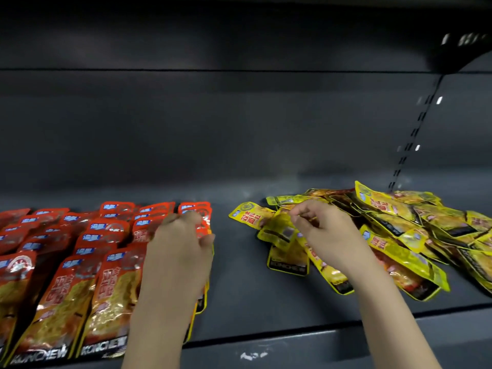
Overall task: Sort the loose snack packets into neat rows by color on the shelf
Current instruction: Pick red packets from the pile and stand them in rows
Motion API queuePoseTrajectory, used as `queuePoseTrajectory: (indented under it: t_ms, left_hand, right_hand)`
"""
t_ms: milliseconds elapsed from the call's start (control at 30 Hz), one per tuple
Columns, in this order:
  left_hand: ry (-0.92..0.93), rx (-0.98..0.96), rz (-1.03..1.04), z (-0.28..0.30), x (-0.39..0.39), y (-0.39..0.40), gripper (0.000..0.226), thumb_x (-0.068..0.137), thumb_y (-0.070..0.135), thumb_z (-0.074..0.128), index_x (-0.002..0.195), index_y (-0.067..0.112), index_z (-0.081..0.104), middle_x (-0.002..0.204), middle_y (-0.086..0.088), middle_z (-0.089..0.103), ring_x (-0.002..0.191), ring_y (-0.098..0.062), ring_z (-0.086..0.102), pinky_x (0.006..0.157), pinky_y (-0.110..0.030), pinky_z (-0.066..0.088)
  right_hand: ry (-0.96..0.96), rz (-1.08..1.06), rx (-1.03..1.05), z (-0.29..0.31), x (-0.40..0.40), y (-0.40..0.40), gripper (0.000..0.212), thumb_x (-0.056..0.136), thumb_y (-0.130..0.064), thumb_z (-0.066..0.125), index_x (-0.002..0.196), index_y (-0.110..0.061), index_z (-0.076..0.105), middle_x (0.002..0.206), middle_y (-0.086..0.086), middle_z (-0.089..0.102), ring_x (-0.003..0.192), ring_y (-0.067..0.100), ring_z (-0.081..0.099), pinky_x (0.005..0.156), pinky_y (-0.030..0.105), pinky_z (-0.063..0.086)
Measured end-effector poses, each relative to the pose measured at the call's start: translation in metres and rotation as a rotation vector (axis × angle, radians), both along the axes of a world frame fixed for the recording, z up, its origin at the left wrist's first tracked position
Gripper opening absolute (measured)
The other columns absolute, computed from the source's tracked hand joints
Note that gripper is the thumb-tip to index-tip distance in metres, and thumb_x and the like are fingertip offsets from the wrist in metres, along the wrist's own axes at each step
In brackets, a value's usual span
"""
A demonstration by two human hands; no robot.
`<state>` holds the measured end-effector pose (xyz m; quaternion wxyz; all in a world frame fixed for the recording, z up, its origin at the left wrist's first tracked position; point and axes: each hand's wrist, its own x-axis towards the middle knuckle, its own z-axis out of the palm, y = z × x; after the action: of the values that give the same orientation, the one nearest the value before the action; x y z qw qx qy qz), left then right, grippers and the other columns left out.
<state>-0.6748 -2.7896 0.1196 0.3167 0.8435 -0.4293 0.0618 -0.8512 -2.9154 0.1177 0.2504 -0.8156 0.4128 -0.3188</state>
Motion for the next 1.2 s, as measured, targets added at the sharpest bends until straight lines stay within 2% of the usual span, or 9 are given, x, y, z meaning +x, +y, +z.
queuePoseTrajectory:
  t_ms: [100,267,367,467,600,800,967,1100,1200]
  left_hand:
    - [0.035,-0.085,-0.167,0.011,-0.035,-0.024,0.026,0.083,0.027,0.068,0.107,0.017,0.066,0.107,-0.003,0.066,0.098,-0.024,0.061,0.084,-0.034,0.046]
    - [-0.003,0.116,-0.684,0.0,-0.103,-0.066,0.019,0.084,0.032,0.066,0.099,0.021,0.068,0.098,0.006,0.064,0.094,-0.012,0.059,0.085,-0.028,0.045]
    - [-0.011,0.197,-0.825,-0.015,-0.145,-0.089,0.022,0.087,0.032,0.064,0.105,0.02,0.068,0.101,0.003,0.065,0.097,-0.014,0.058,0.086,-0.027,0.043]
    - [0.02,0.194,-0.687,-0.026,-0.169,-0.105,0.034,0.089,0.034,0.06,0.12,0.02,0.06,0.116,-0.001,0.062,0.109,-0.02,0.055,0.093,-0.031,0.042]
    - [-0.007,0.212,-0.468,-0.032,-0.189,-0.12,0.048,0.092,0.034,0.055,0.135,0.017,0.043,0.131,-0.004,0.052,0.123,-0.024,0.044,0.099,-0.032,0.034]
    - [0.015,0.355,-0.298,-0.028,-0.203,-0.142,0.076,0.085,0.041,0.057,0.148,0.022,0.019,0.14,-0.004,0.043,0.128,-0.03,0.029,0.104,-0.035,0.026]
    - [0.122,0.342,-0.275,-0.024,-0.21,-0.148,0.083,0.077,0.032,0.07,0.146,0.026,0.024,0.142,-0.001,0.044,0.132,-0.028,0.034,0.106,-0.041,0.032]
    - [0.201,0.317,-0.251,-0.025,-0.211,-0.151,0.088,0.068,0.029,0.079,0.142,0.025,0.032,0.132,-0.006,0.051,0.127,-0.027,0.043,0.1,-0.043,0.041]
    - [0.227,0.351,-0.251,-0.023,-0.213,-0.152,0.093,0.065,0.034,0.083,0.142,0.025,0.031,0.133,-0.007,0.048,0.127,-0.027,0.043,0.1,-0.041,0.041]
  right_hand:
    - [-0.034,-0.017,-0.001,0.006,-0.029,-0.01,0.013,0.091,-0.019,0.058,0.085,-0.031,0.06,0.085,-0.014,0.06,0.071,0.011,0.057,0.055,0.015,0.038]
    - [-0.094,-0.068,0.021,0.008,-0.082,-0.03,0.013,0.091,-0.016,0.059,0.087,-0.029,0.062,0.084,-0.012,0.06,0.065,0.004,0.053,0.055,0.011,0.036]
    - [-0.1,-0.118,0.02,0.003,-0.114,-0.04,0.012,0.091,-0.017,0.058,0.089,-0.028,0.063,0.085,-0.012,0.061,0.058,0.002,0.046,0.053,0.011,0.034]
    - [-0.117,-0.145,0.038,-0.003,-0.14,-0.049,0.015,0.092,-0.018,0.057,0.085,-0.031,0.061,0.084,-0.012,0.06,0.054,0.009,0.046,0.049,0.014,0.033]
    - [-0.124,-0.14,0.035,-0.006,-0.167,-0.058,0.019,0.092,-0.014,0.056,0.082,-0.03,0.058,0.077,-0.014,0.057,0.045,0.004,0.047,0.046,0.013,0.036]
    - [-0.111,-0.109,0.034,-0.013,-0.194,-0.071,0.02,0.091,-0.016,0.058,0.082,-0.033,0.058,0.08,-0.015,0.059,0.059,0.01,0.049,0.053,0.012,0.035]
    - [-0.107,-0.084,0.067,-0.017,-0.215,-0.077,0.02,0.092,-0.015,0.057,0.085,-0.034,0.058,0.084,-0.012,0.063,0.074,0.022,0.059,0.065,0.026,0.043]
    - [-0.118,-0.068,0.066,-0.019,-0.227,-0.079,0.019,0.092,-0.014,0.057,0.086,-0.032,0.058,0.084,-0.015,0.061,0.067,0.005,0.053,0.055,0.008,0.036]
    - [-0.111,-0.049,0.081,-0.02,-0.233,-0.079,0.021,0.092,-0.015,0.056,0.086,-0.035,0.057,0.083,-0.017,0.061,0.057,-0.004,0.046,0.053,0.008,0.034]
